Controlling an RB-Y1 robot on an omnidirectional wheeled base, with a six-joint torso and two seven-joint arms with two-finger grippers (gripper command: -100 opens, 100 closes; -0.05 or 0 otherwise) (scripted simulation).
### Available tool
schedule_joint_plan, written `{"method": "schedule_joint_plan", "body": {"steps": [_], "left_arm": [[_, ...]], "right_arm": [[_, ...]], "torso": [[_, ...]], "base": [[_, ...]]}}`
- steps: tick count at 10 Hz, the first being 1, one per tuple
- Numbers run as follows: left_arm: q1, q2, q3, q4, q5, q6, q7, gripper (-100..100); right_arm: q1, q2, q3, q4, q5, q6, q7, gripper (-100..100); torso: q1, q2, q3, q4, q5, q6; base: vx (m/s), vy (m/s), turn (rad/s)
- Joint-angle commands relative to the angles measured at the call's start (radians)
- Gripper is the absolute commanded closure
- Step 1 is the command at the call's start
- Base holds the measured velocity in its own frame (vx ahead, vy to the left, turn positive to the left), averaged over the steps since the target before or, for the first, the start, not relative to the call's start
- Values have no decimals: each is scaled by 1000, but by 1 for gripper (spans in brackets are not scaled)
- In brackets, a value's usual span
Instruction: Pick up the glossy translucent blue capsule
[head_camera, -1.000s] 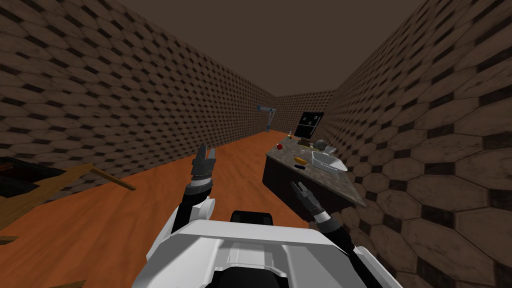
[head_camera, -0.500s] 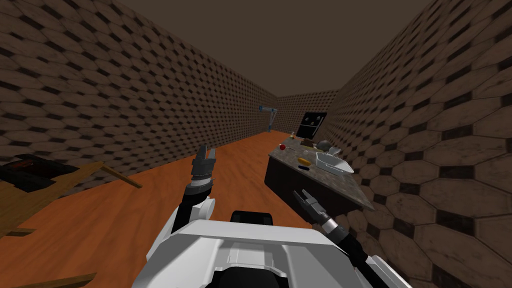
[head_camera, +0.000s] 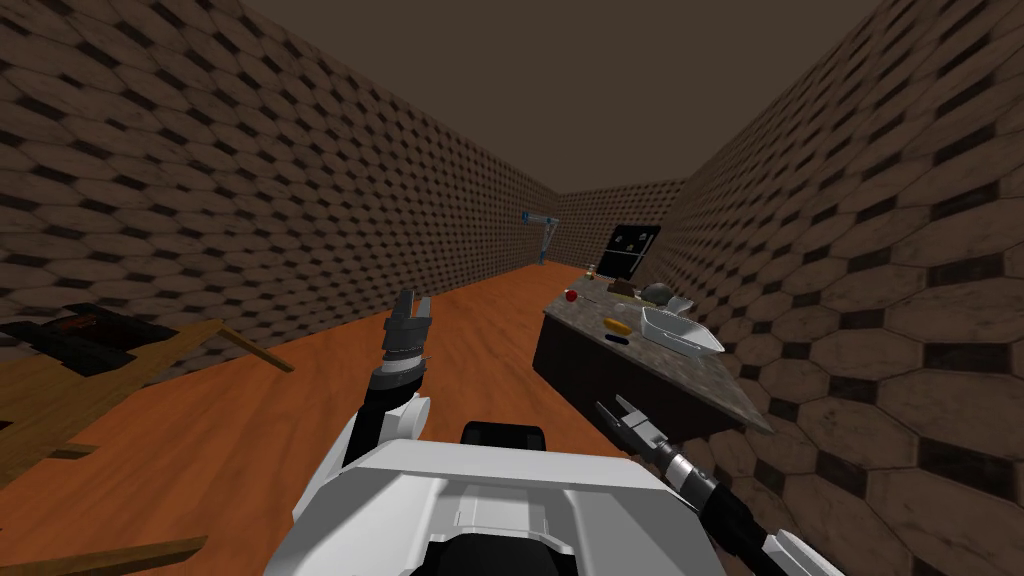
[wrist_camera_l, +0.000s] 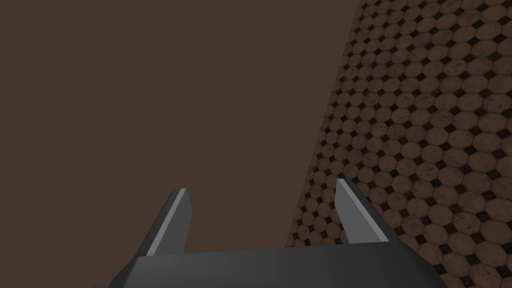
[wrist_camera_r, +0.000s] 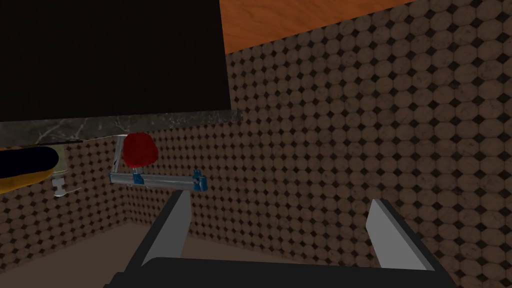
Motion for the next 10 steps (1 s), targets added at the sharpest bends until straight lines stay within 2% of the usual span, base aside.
{"method": "schedule_joint_plan", "body": {"steps": [1, 2, 5, 6, 7, 8, 9, 10], "left_arm": [[0, 0, 0, 0, 0, 0, 0, 0], [0, 0, 0, 0, 0, 0, 0, 0], [0, 0, 0, 0, 0, 0, 0, 0], [0, 0, 0, 0, 0, 0, 0, 0], [0, 0, 0, 0, 0, 0, 0, 0], [0, 0, 0, 0, 0, 0, 0, 0], [0, 0, 0, 0, 0, 0, 0, 0], [0, 0, 0, 0, 0, 0, 0, 0]], "right_arm": [[13, -50, 2, 50, 28, 10, 16, -100], [13, -69, 2, 45, 28, 10, 16, -100], [37, -161, 10, 128, 83, 23, 52, -100], [37, -183, 10, 135, 83, 23, 52, -100], [37, -183, 10, 150, 83, 23, 52, -100], [47, -231, 14, 186, 109, 31, 69, -100], [47, -239, 14, 200, 109, 31, 69, -100], [56, -277, 19, 249, 135, 39, 84, -100]], "torso": [[0, 0, 0, 0, 0, 0], [1, -1, 0, 0, 0, 0], [2, -2, -1, 0, 0, 0], [2, -3, -2, -1, 1, 0], [2, -3, -2, -1, 0, 0], [0, -1, -1, 0, 0, 0], [1, -2, -1, 0, 0, -1], [0, -2, -1, -1, 0, 0]], "base": [[24, 52, 71], [21, 62, 41], [43, 73, 69], [54, 56, 28], [17, 21, -14], [39, 46, 92], [48, 45, 48], [72, 49, 75]]}}
